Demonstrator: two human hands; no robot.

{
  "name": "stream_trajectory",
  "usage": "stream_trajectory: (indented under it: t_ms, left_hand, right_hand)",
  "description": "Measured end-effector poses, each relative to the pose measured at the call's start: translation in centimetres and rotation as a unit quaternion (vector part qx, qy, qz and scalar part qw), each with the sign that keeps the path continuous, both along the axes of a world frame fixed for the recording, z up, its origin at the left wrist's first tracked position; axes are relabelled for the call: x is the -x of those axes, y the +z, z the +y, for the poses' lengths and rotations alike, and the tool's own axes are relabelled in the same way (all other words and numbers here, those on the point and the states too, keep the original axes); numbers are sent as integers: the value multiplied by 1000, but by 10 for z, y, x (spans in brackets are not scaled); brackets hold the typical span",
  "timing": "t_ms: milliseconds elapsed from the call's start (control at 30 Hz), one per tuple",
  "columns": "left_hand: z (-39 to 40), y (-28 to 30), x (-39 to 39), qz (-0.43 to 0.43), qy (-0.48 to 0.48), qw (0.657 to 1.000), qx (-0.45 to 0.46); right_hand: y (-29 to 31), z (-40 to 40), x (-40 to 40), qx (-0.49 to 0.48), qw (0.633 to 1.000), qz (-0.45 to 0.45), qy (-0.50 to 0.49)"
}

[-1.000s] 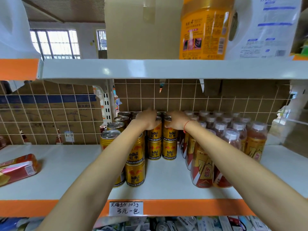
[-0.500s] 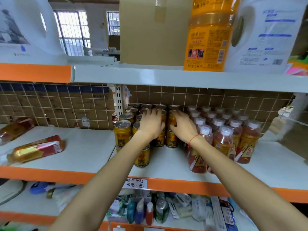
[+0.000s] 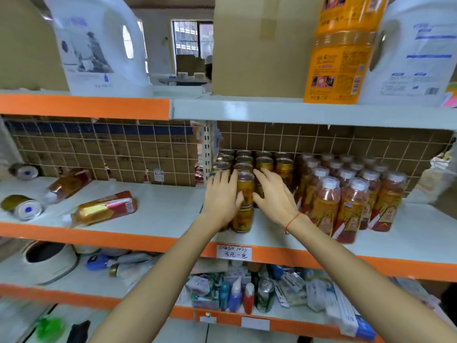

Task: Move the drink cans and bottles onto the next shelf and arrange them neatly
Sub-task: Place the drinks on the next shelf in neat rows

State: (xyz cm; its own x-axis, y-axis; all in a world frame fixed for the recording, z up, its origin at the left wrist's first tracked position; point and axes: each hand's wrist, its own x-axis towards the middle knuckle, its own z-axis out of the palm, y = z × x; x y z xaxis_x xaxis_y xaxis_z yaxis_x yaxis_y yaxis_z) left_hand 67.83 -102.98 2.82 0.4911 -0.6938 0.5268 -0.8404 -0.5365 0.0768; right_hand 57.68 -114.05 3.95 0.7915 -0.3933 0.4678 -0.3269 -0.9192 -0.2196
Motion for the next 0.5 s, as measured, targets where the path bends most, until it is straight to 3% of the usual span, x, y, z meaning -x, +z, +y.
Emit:
stream_trajectory:
  t_ms: [500]
  left_hand:
    - [198,-18,-31,25,74,997,8]
  right_hand:
    - [-14,172,-43,-27,995,-1,92]
